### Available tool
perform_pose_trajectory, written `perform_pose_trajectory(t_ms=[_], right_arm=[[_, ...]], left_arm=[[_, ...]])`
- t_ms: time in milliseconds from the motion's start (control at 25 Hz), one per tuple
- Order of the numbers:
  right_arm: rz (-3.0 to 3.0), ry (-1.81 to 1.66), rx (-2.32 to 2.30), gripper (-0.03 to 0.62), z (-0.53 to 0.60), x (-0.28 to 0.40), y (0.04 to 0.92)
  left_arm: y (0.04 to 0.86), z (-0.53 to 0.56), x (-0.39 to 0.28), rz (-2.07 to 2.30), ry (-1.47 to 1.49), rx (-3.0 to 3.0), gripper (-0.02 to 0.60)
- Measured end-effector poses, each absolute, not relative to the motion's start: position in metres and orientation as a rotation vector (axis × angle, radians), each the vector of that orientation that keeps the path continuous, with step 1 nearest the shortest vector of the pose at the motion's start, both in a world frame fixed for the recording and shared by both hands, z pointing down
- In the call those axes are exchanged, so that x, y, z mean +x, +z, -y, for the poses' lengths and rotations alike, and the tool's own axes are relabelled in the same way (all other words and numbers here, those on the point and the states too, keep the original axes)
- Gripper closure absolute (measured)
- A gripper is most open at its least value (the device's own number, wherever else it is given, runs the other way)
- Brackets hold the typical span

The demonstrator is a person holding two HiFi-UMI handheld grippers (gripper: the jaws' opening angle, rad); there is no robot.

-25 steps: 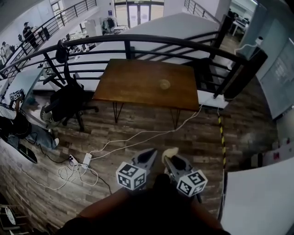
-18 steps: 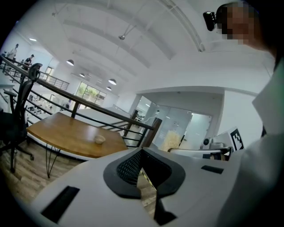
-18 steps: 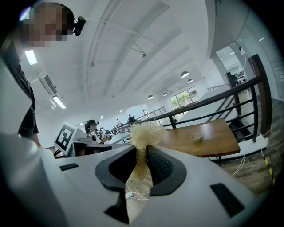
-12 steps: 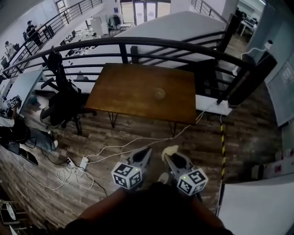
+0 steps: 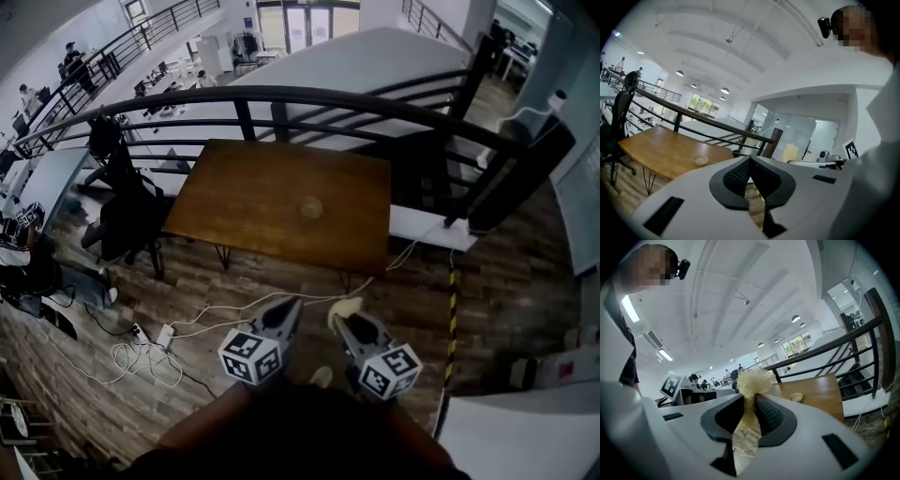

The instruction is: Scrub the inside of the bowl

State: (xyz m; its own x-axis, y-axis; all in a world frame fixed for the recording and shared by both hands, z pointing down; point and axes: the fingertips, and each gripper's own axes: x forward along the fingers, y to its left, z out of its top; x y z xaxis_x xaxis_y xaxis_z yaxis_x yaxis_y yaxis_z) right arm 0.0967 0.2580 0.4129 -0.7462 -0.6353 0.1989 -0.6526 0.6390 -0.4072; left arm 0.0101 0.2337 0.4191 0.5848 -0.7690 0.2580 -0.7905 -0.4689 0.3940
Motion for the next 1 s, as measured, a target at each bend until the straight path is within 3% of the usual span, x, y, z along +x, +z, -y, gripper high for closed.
perform_pose_trajectory(t_ms=[560, 1000], right_arm=[[2.794, 0.709, 1.165, 0.514, -0.185, 0.104, 0.412], [2.766, 0.637, 1.297, 0.514, -0.100, 0.050, 0.388]], left_arm=[[0.419, -0.160, 0.021, 1.202, 0.044, 2.387, 0.583], [0.398, -0.066, -0.032, 1.111, 0.045, 2.488, 0.583]])
